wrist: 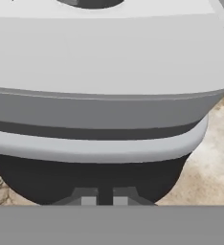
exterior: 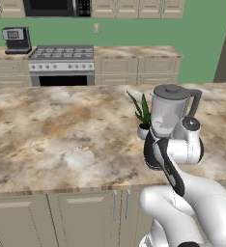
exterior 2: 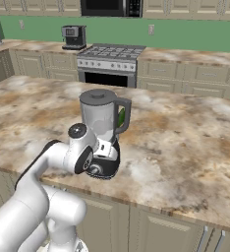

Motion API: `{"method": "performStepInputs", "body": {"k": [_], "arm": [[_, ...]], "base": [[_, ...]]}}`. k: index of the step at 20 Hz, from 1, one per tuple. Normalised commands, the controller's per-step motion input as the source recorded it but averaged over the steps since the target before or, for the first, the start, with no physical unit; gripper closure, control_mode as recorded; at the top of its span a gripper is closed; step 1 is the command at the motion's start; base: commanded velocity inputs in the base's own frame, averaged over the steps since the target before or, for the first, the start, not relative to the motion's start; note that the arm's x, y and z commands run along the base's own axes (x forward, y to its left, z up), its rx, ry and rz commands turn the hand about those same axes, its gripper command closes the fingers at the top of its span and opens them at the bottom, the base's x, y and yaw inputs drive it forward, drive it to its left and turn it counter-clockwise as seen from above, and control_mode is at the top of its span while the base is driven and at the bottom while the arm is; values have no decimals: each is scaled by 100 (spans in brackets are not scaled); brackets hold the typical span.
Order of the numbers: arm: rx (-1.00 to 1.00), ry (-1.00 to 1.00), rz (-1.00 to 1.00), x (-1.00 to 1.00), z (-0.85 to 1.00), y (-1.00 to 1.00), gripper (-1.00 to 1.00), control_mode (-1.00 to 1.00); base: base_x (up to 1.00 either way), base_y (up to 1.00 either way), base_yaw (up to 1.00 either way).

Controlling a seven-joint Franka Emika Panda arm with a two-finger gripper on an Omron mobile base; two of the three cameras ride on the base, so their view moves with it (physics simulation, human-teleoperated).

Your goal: Grab the onion and garlic from the fridge, place them in the blender, close the lid, and turn on the blender to create a marinade.

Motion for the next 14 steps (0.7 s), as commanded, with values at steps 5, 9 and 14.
{"method": "performStepInputs", "body": {"k": [5, 9, 14], "arm": [[-12, 0, 0, 34, -52, 10, 100, -100], [-3, 0, 0, 7, -14, 3, 100, -100], [-1, -4, 0, 4, -33, 0, 100, -100]], "base": [[0, 0, 0], [0, 0, 0], [0, 0, 0]]}}
